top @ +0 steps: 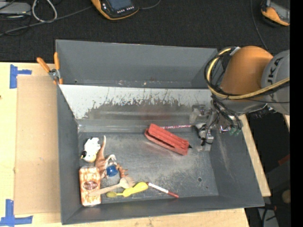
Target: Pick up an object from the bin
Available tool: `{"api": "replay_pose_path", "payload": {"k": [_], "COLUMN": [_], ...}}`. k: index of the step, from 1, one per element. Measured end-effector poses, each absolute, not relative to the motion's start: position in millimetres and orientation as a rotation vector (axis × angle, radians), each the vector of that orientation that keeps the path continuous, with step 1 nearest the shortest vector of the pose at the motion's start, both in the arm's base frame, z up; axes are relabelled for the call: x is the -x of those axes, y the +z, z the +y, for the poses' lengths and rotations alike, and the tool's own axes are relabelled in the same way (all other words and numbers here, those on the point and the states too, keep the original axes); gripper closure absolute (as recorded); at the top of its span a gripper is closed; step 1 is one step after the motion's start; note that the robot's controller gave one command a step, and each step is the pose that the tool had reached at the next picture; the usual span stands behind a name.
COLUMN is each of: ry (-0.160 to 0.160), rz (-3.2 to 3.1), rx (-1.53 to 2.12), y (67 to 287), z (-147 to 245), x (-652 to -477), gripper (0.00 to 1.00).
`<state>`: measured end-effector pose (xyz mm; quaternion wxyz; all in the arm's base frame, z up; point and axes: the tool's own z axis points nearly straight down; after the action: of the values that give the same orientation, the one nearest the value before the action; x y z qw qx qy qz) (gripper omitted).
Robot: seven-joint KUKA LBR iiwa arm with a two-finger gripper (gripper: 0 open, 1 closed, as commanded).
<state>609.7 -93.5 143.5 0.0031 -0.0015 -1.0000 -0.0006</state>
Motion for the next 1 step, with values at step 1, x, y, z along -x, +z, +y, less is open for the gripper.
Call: {"api": "replay_pose_path", "payload": {"k": [1], "ry": [-0.001], "rz": [-3.141], "rx": [0.001], "y": [146.6], "z": [-93.1], "x": [-611.5], "gripper": [0.0]}}
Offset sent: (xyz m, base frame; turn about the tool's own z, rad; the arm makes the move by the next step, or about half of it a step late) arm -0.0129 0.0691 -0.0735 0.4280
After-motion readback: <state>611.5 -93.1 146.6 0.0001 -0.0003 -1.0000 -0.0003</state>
